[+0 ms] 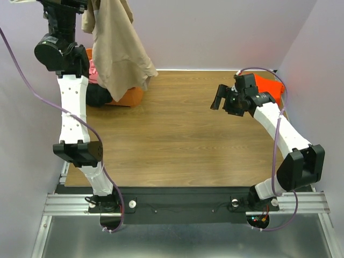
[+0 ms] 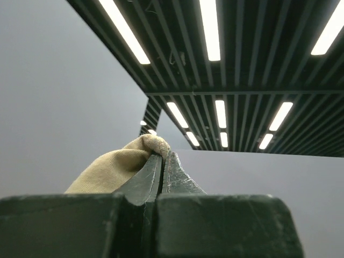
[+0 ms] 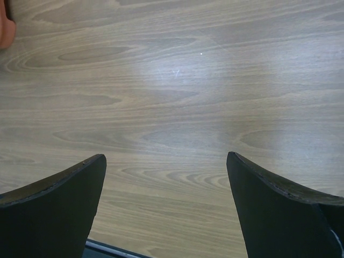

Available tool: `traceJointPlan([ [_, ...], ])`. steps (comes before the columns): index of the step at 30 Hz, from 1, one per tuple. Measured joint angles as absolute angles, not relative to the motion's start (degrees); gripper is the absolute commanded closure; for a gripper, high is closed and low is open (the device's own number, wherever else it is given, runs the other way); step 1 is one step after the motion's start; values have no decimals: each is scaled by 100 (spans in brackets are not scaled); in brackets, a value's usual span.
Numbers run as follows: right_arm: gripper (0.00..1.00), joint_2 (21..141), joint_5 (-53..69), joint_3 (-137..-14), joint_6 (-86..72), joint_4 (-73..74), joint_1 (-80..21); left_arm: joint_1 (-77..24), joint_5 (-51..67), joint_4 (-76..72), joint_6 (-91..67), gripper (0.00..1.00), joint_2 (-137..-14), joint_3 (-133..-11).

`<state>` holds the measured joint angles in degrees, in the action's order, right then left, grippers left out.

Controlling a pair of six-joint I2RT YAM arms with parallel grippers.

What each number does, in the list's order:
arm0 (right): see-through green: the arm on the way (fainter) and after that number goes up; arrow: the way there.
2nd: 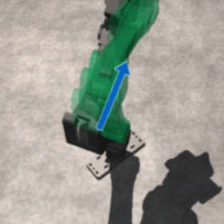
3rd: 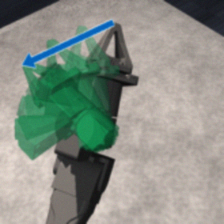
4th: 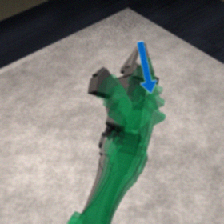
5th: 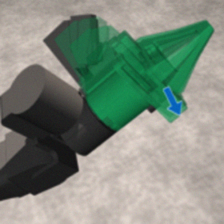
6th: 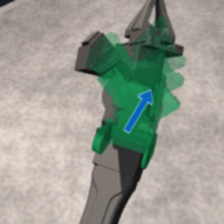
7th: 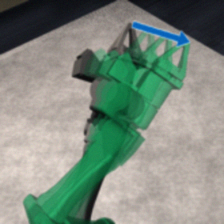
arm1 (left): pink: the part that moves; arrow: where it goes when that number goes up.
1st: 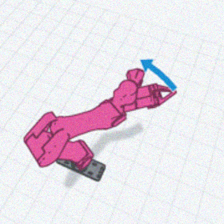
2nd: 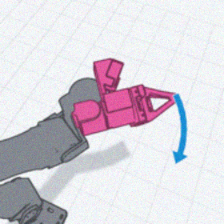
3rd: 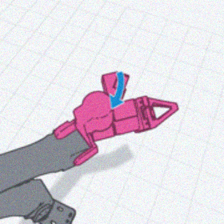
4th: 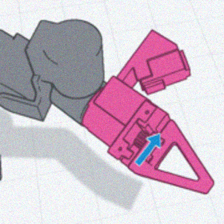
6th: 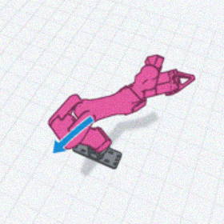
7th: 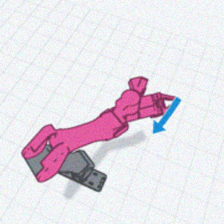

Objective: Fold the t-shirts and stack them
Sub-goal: Move the tshirt to the center of the board

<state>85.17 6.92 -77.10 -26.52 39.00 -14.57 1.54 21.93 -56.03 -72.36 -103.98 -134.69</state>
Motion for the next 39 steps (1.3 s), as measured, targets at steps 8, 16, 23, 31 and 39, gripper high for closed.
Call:
traceJointPlan([
  [8, 0, 8385, 484, -7795, -2635, 3900, -1420, -934, 2346, -5170, -6886, 100, -9845, -13736],
  [16, 0, 8012, 207, -7789, -2639, 3898, -1369, -1911, 2580, -4845, -6403, 100, -9664, -13561],
  [23, 0, 7620, -349, -7505, -2657, 3889, -1284, -2141, 3505, -4602, -6206, 77, -8978, -10995],
  [31, 1, 7196, -976, -6884, -2464, 3940, -1164, -2174, 2692, -1160, -3621, 19, -9568, -8892],
  [39, 5, 7332, -62, -6449, -1621, 3865, -1214, -2523, 895, 731, -2606, 15, -10068, -8005],
])
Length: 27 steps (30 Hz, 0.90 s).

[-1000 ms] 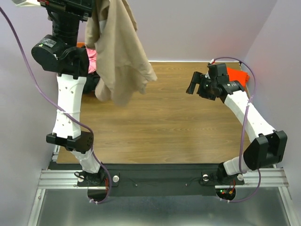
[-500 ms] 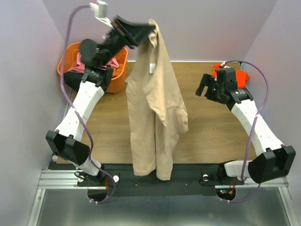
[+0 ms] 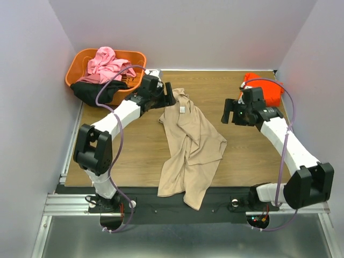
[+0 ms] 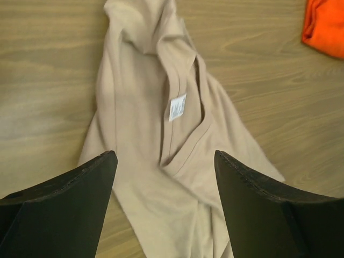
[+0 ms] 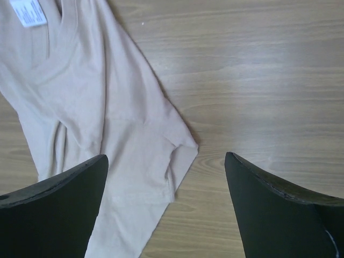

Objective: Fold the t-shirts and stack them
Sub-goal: Move the tshirt to the center of the board, then flatten the tshirt out

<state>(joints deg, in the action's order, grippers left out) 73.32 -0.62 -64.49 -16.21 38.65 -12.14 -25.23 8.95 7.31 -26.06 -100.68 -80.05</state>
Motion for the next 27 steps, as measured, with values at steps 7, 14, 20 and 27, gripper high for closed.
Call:
traceJointPlan([
  [7, 7, 8169, 543, -6436, -1452, 3454, -1820, -2700, 176, 886, -2615, 15, -8774, -6420],
  [14, 9, 9605, 803, -6997, -1278, 3107, -2834, -2847, 82, 875, -2727, 15, -8503, -5262],
  [20, 9, 10193, 976, -7524, -1125, 2971, -3050, -2967, 314, 794, -2947, 15, -8512, -4700],
  [27, 11, 10726, 1020, -7970, -982, 2864, -3162, -2989, 434, 626, -3135, 15, -8490, -4445],
])
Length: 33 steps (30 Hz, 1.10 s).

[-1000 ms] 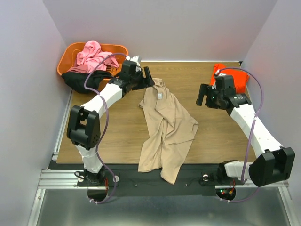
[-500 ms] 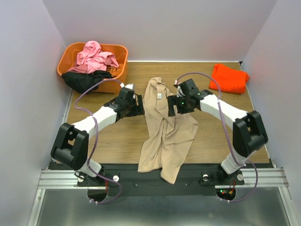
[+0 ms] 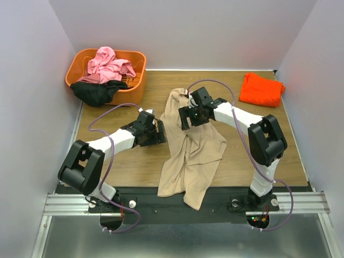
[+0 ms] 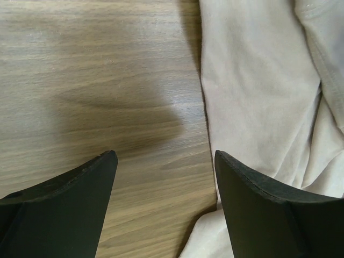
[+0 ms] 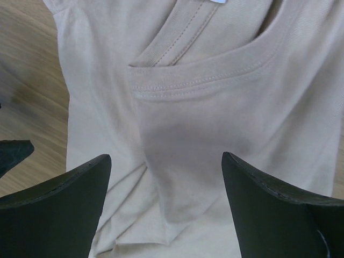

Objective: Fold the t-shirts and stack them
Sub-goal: Flatten the tshirt out

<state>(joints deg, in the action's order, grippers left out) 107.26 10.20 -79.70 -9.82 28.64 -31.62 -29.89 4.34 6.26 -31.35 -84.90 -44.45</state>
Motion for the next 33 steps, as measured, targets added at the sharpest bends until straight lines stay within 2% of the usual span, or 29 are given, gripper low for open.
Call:
traceJointPlan([
  [4, 13, 11021, 1039, -8119, -961, 2858, -3277, -2991, 530, 578, -3133, 15, -8490, -4466],
  [7, 25, 11227, 1004, -8152, -972, 2832, -3374, -2993, 652, 576, -3114, 15, -8490, -4493],
  [8, 38, 11277, 989, -8152, -972, 2832, -3391, -2995, 692, 576, -3105, 15, -8490, -4493],
  [10, 48, 11380, 917, -8152, -987, 2829, -3422, -3004, 735, 582, -3087, 15, -8490, -4493],
  [13, 98, 11489, 788, -8176, -1026, 2832, -3430, -3013, 755, 585, -3065, 15, -8368, -4421],
  [20, 100, 11607, 242, -8364, -1424, 3002, -3262, -3028, 751, 582, -3011, 15, -8169, -4338],
  [23, 100, 11603, 233, -8344, -1704, 3017, -2869, -3028, 814, 558, -2928, 15, -8228, -4338],
  [28, 100, 11380, 110, -8038, -2062, 2998, -1658, -3033, 989, 528, -2753, 15, -8361, -4338],
  [33, 100, 11251, -64, -7885, -2150, 2998, -1367, -3037, 1000, 521, -2589, 18, -8593, -4353],
])
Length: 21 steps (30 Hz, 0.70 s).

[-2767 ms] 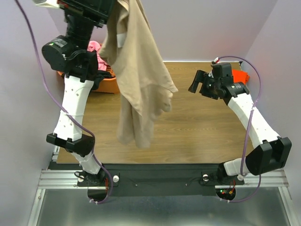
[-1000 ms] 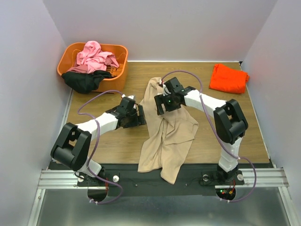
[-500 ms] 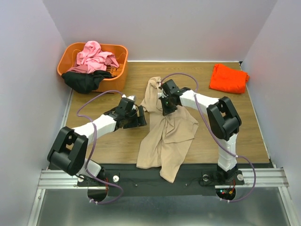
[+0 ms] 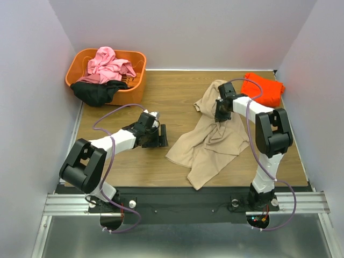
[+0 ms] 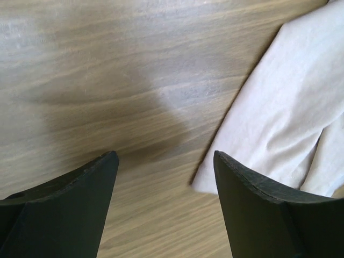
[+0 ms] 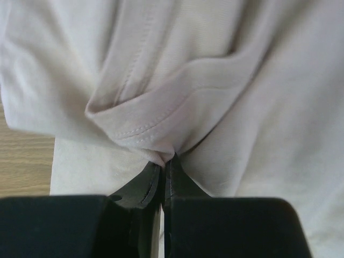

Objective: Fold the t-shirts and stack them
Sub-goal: Flatten the tshirt out

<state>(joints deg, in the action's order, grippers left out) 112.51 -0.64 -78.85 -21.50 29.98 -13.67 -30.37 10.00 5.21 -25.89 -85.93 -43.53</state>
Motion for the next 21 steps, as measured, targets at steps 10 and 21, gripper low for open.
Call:
traceJointPlan([
  [10, 100, 11133, -71, -7697, -2250, 2952, -1540, -3146, 1253, 357, -2453, 27, -8650, -4377],
  [21, 100, 11133, -89, -7697, -2285, 2952, -1540, -3424, 1326, 548, -2357, 41, -8652, -4375],
])
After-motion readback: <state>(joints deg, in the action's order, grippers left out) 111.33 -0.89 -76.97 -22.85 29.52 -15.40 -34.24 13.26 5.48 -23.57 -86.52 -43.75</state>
